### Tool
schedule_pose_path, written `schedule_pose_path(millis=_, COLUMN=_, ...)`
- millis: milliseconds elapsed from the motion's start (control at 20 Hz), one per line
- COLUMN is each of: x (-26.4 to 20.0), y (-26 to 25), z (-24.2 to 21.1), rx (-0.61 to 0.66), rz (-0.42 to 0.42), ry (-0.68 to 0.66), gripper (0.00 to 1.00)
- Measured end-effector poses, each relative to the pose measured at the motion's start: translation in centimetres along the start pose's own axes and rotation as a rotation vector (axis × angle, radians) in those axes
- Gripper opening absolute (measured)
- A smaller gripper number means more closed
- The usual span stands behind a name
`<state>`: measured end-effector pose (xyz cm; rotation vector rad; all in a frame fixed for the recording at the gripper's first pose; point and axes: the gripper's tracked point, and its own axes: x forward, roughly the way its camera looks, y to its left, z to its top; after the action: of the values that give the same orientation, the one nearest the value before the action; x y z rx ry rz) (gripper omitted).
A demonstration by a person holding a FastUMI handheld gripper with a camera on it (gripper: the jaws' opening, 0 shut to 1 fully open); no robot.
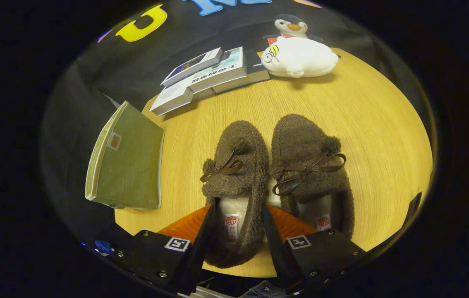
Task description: Open the storage box then place both shoes into the box .Put the left shoe in first, then the right shoe, with the right side of both shoes facing outward in a uniform manner.
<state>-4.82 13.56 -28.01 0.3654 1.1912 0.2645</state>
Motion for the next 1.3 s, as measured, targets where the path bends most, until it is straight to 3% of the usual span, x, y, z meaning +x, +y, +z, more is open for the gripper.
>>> schedule_pose_path(millis=50, x=-0.1, y=-1.4, z=0.1, rx=0.008, rz=-0.048, ry=-0.003, gripper=0.70)
schedule_pose_path(millis=150, x=0.6, y=-1.2, z=0.0, rx=0.075, rz=-0.036, ry=0.008, gripper=0.29)
schedule_pose_path(millis=350, x=1.5, y=-1.3, z=-0.6, rx=0.135, rz=-0.032, ry=0.040, gripper=0.28)
schedule_pose_path(millis=400, x=0.0, y=-1.9, z=-0.3, rx=0.163, rz=-0.063, ry=0.026, gripper=0.16)
schedule_pose_path(millis=450, x=0.5, y=-1.9, z=-0.8, rx=0.187, rz=-0.040, ry=0.046, gripper=0.04)
schedule_pose_path(millis=650, x=0.0, y=0.4, z=-0.2, rx=0.240, rz=0.051, ry=0.064, gripper=0.04)
schedule_pose_path(millis=1300, x=-5.8, y=10.3, z=7.3, rx=0.186, rz=0.266, ry=-0.061, gripper=0.04)
